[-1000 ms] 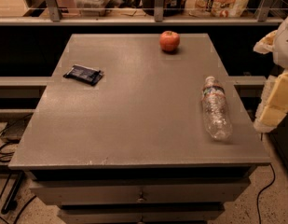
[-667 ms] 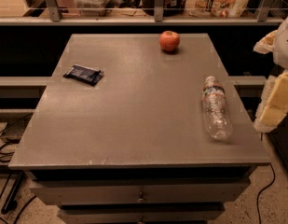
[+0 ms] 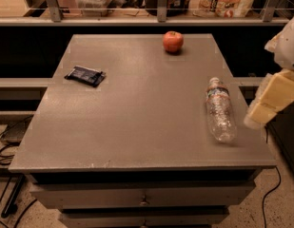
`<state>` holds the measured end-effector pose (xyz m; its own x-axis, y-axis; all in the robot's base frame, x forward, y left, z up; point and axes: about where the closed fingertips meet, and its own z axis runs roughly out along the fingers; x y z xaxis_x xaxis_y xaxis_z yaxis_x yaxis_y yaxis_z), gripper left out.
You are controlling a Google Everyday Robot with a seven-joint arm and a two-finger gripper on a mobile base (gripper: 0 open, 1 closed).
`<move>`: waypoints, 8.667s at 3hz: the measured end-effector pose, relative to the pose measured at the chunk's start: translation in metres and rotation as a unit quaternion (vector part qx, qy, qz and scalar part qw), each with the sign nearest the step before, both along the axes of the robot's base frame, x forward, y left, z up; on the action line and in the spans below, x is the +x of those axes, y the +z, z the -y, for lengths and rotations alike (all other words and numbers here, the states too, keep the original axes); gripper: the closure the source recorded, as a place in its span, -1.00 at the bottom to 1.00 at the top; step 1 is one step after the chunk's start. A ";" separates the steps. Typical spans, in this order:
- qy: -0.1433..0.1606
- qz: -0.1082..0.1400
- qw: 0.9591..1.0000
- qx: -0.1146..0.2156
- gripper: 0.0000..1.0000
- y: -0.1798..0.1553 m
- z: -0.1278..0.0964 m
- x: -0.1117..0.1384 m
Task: Place water bottle upright
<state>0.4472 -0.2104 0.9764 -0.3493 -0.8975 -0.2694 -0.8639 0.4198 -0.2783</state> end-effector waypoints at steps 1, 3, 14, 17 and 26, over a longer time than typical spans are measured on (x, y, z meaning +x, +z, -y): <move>-0.081 0.025 0.995 0.043 -1.00 -0.002 -0.009 0.020; -0.202 0.029 0.973 0.110 -1.00 -0.005 -0.011 0.042; -0.255 -0.095 0.960 0.065 0.76 -0.121 -0.038 0.118; -0.013 -0.064 0.978 0.200 1.00 -0.061 -0.099 0.108; 0.448 0.059 0.840 0.302 1.00 -0.010 -0.208 0.030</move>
Offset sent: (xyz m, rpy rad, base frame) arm 0.0762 0.0084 -0.0193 0.3747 -0.0500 -0.6804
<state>0.4774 -0.0027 0.9664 0.4533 -0.4734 -0.7552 -0.8899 -0.2881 -0.3536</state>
